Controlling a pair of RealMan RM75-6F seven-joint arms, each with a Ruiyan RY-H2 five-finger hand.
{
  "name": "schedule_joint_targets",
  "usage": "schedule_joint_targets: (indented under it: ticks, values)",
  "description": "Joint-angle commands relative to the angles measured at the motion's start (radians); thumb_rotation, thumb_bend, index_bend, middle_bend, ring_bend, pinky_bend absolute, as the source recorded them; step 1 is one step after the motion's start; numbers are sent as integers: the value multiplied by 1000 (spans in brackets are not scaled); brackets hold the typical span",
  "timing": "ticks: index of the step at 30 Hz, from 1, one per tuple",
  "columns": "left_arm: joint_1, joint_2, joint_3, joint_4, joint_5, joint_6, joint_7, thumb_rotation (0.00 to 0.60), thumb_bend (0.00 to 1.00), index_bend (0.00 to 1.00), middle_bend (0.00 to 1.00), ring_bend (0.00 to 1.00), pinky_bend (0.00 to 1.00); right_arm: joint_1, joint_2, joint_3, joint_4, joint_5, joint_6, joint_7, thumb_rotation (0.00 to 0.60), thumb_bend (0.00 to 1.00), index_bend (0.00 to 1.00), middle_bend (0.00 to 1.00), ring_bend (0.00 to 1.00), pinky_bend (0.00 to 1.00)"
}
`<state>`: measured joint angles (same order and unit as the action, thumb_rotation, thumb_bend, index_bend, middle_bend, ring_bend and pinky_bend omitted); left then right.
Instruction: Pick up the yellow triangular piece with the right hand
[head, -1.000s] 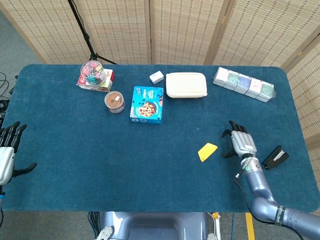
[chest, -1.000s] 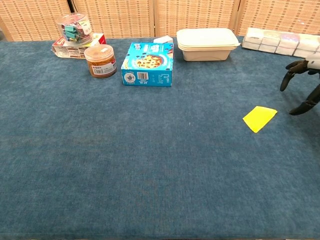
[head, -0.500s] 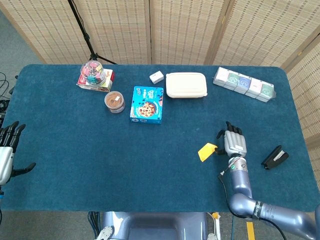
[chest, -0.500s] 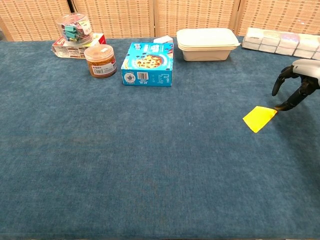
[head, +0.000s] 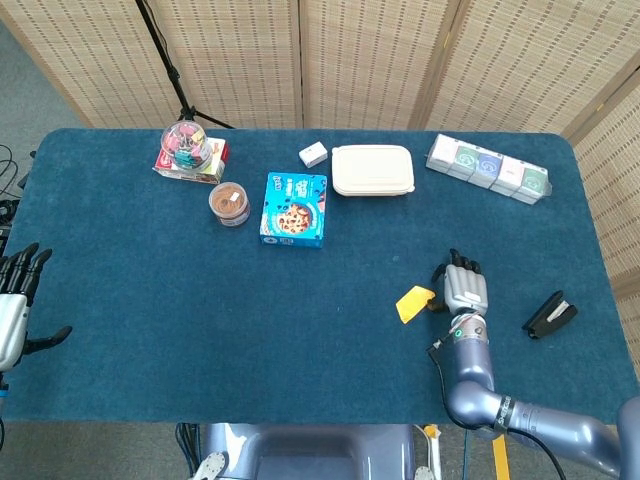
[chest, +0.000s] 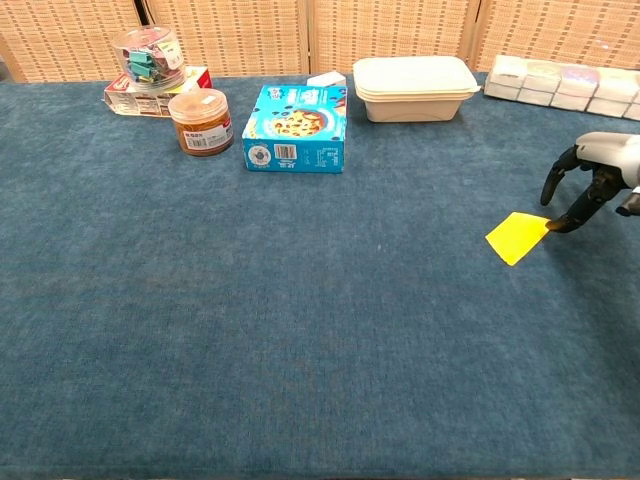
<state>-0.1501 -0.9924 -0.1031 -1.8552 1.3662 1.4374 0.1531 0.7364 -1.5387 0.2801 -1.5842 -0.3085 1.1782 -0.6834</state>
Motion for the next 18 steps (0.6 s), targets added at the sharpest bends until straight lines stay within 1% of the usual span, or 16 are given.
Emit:
schedule_joint_targets:
  ticks: [1,8,18]
  values:
    - [-1,1,0,0,-1,-2,-2,600,0,0,0,0,0,12,-14,6,16,34,7,-24,600,367,395,0,0,0]
    - [-1,4,-2,2,-4,-4,-13,600,0,0,0,0,0,22,-22,17,31,63,7,-42,600,387,393,0,0,0]
    - [0,5,1,1,1,-2,-16,600,0,0,0,0,0,35,-19,18,17,126,2,-90,600,395,389,0,0,0]
